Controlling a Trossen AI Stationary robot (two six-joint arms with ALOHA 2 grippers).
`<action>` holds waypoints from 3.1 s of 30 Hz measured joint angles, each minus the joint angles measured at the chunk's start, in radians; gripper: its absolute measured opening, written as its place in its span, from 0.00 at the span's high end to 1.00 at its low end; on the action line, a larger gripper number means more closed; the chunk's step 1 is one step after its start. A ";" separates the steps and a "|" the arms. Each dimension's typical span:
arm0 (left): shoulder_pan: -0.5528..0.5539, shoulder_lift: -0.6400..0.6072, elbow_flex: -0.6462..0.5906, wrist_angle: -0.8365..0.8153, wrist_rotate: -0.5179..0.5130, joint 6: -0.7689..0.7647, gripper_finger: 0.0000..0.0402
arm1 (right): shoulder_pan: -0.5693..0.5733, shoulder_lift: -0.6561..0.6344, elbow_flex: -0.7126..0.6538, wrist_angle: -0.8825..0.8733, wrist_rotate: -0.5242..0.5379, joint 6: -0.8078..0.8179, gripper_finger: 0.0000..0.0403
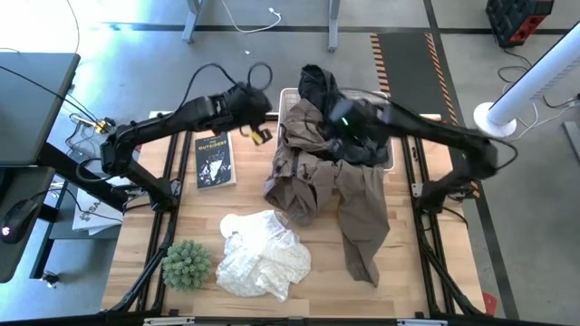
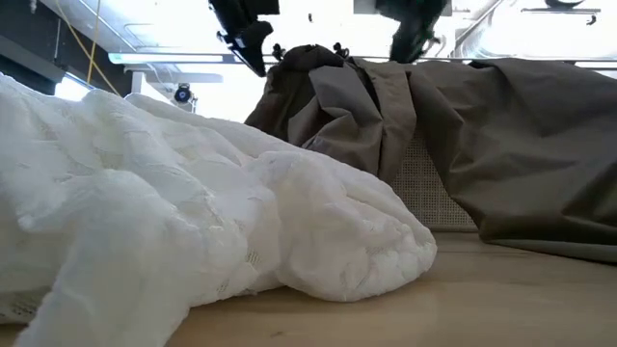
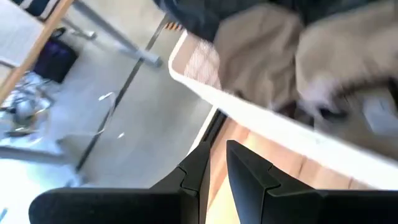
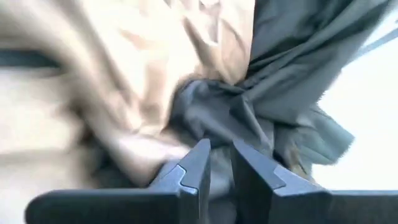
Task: Sort clothes
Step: Put the brown and black jacket into the white bin
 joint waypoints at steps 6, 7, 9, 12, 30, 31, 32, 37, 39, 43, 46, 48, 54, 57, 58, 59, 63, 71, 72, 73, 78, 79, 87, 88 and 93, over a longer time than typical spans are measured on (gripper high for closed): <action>-0.183 -0.077 -0.154 -0.049 -0.192 -0.075 0.88 | 0.378 -0.206 -0.108 -0.074 0.181 0.269 0.85; -0.220 -0.100 -0.195 -0.052 -0.217 -0.097 0.88 | 0.442 -0.230 -0.133 -0.079 0.179 0.318 0.85; -0.294 -0.151 -0.273 -0.053 -0.269 -0.155 0.88 | 0.565 -0.273 -0.184 -0.078 0.157 0.415 0.85; -0.411 -0.237 -0.392 -0.050 -0.336 -0.270 0.88 | 0.714 -0.318 -0.251 -0.044 0.079 0.570 0.85; -0.656 -0.402 -0.901 0.337 -0.229 -0.643 0.88 | 0.974 -0.307 -0.662 -0.066 -0.299 1.414 0.57; -0.650 -0.402 -0.921 0.378 -0.224 -0.644 0.88 | 0.974 -0.306 -0.691 -0.065 -0.295 1.429 0.53; -0.641 -0.402 -0.941 0.419 -0.218 -0.644 0.88 | 0.972 -0.306 -0.722 -0.061 -0.286 1.439 0.50; -0.568 -0.388 -1.023 0.628 -0.150 -0.632 0.88 | 0.944 -0.307 -0.892 0.088 -0.187 1.455 0.40; -0.537 -0.371 -1.046 0.720 -0.102 -0.598 0.88 | 0.932 -0.306 -0.954 0.231 -0.090 1.404 0.39; -0.480 -0.307 -1.083 0.954 -0.013 -0.506 0.88 | 0.877 -0.307 -1.065 0.599 0.123 1.247 0.39; -0.441 -0.228 -1.089 1.120 0.052 -0.455 0.88 | 0.801 -0.306 -1.128 0.856 0.208 1.105 0.39; -0.418 -0.164 -1.089 1.230 0.094 -0.435 0.88 | 0.743 -0.306 -1.152 0.997 0.228 0.991 0.39; -0.367 0.029 -1.081 1.541 0.231 -0.414 0.88 | 0.597 -0.306 -1.161 1.306 0.206 0.648 0.39; -0.354 0.110 -1.026 1.610 0.291 -0.413 0.88 | 0.542 -0.306 -1.161 1.395 0.151 0.565 0.39; -0.351 0.134 -0.997 1.609 0.306 -0.407 0.88 | 0.524 -0.306 -1.161 1.407 0.132 0.555 0.39; -0.350 0.157 -0.969 1.607 0.317 -0.398 0.88 | 0.508 -0.306 -1.161 1.413 0.115 0.546 0.39; -0.350 0.253 -0.841 1.594 0.353 -0.352 0.88 | 0.474 -0.277 -1.162 1.487 0.056 0.510 0.39; -0.350 0.331 -0.656 1.497 0.353 -0.344 0.88 | 0.469 -0.111 -1.161 1.816 -0.086 0.357 0.39; -0.350 0.331 -0.642 1.484 0.350 -0.344 0.88 | 0.469 -0.090 -1.160 1.848 -0.089 0.353 0.39; -0.350 0.330 -0.631 1.476 0.349 -0.346 0.88 | 0.469 -0.073 -1.160 1.869 -0.090 0.352 0.39; -0.354 0.324 -0.597 1.467 0.346 -0.362 0.88 | 0.469 0.015 -1.093 1.876 -0.113 0.323 0.52; -0.357 0.324 -0.590 1.469 0.350 -0.371 0.88 | 0.469 0.033 -1.070 1.876 -0.119 0.309 0.57; -0.394 0.262 -0.569 1.413 0.352 -0.337 0.88 | 0.472 0.083 -0.909 1.817 -0.116 0.212 0.97; -0.398 0.236 -0.568 1.377 0.345 -0.331 0.88 | 0.472 0.078 -0.896 1.812 -0.116 0.212 0.97; -0.428 0.075 -0.568 1.124 0.298 -0.300 0.88 | 0.470 0.000 -0.825 1.845 -0.096 0.154 0.99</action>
